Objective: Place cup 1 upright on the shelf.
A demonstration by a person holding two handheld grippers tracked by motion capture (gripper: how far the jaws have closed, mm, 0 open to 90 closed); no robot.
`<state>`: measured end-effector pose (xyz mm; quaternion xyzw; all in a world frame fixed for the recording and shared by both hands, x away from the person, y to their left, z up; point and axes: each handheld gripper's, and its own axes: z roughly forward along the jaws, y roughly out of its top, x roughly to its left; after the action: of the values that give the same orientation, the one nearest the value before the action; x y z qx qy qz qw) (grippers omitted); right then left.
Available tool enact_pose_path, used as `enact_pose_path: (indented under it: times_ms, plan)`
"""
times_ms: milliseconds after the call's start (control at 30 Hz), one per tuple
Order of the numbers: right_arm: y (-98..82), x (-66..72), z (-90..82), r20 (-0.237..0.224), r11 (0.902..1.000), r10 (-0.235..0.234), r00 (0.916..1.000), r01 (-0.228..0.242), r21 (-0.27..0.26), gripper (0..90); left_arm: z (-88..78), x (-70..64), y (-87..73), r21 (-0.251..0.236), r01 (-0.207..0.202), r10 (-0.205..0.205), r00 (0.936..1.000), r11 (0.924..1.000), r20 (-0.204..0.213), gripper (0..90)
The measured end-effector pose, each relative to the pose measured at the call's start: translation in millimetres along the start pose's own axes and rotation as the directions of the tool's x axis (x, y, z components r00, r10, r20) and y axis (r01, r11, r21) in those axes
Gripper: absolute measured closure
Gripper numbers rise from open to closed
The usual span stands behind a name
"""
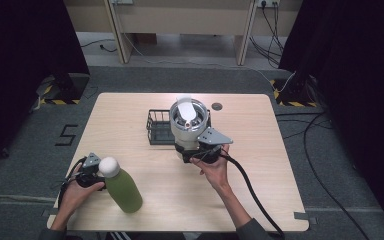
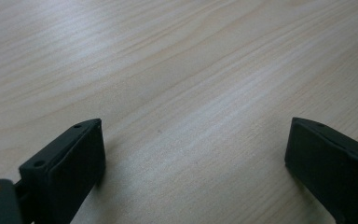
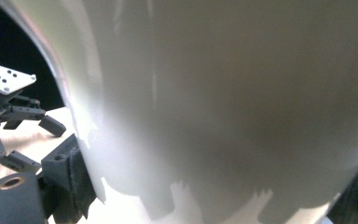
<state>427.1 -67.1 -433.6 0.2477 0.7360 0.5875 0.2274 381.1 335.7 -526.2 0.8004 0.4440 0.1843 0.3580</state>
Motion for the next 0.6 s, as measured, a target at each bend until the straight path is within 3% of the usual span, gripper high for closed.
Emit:
enact_pose_path:
  times_ms: [600]
  plan:
    - [21.7, -14.3, 7.1, 0.025, 1.0000, 0.004, 0.9997, -0.004, -0.003, 10.9, 0.0, 0.0, 0.0, 0.000, 0.001, -0.001, 1.0000, 1.0000, 0.000, 4.3]
